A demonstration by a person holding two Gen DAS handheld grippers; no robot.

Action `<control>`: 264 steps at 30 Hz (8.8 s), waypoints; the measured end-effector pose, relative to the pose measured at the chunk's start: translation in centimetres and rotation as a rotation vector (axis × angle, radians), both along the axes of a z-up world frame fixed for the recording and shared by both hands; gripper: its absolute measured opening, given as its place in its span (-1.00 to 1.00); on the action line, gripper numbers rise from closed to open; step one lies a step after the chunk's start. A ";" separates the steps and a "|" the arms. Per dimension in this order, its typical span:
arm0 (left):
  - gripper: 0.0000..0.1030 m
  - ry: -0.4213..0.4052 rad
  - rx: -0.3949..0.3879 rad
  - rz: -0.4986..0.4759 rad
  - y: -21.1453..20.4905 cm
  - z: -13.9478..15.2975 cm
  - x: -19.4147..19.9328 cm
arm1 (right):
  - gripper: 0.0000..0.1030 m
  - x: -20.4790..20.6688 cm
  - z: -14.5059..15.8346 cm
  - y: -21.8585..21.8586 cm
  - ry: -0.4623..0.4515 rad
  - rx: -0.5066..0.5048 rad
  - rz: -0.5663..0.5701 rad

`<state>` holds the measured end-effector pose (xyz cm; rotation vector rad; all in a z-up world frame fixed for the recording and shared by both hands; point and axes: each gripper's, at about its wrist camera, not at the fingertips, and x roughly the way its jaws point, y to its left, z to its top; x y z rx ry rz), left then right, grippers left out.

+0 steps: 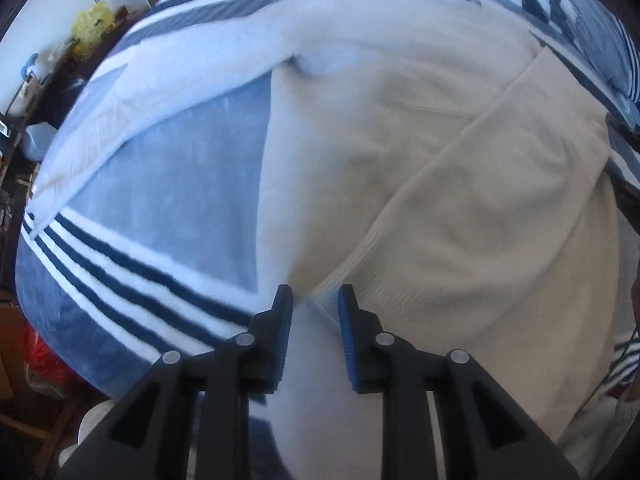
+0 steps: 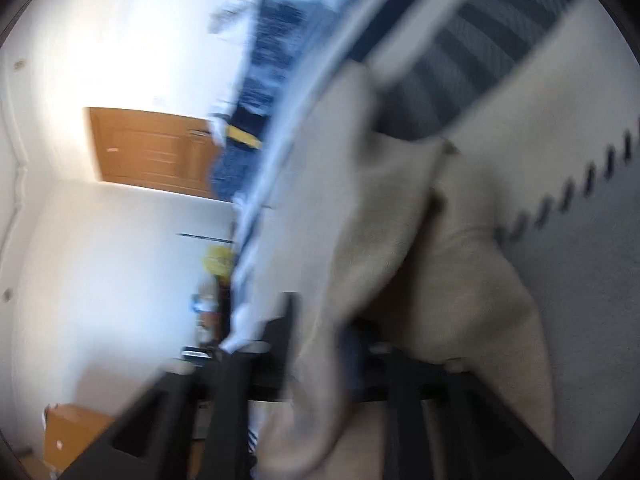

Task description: Fold small clothes

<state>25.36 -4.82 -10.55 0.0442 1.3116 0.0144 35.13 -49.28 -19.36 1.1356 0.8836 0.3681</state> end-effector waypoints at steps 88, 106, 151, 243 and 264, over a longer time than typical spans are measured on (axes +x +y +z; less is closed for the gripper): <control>0.04 -0.175 -0.355 0.031 5.7 -0.4 2.8 | 0.18 -7.8 4.7 6.0 -0.091 -0.045 0.014; -0.93 -0.145 -0.561 -0.097 4.1 -3.0 2.4 | -0.91 -12.2 -0.6 26.1 0.235 -0.258 0.215; -0.90 -0.314 -0.654 0.960 43.6 -7.5 5.6 | 0.42 -4.5 8.4 45.6 -0.015 -0.442 0.448; -0.36 -0.011 -0.827 0.173 11.5 -9.0 21.2 | 0.23 20.0 8.9 35.4 -0.018 -0.538 0.615; -0.47 -0.127 -0.730 0.275 14.9 -6.7 20.6 | -0.78 30.2 0.9 40.6 0.093 -0.684 0.537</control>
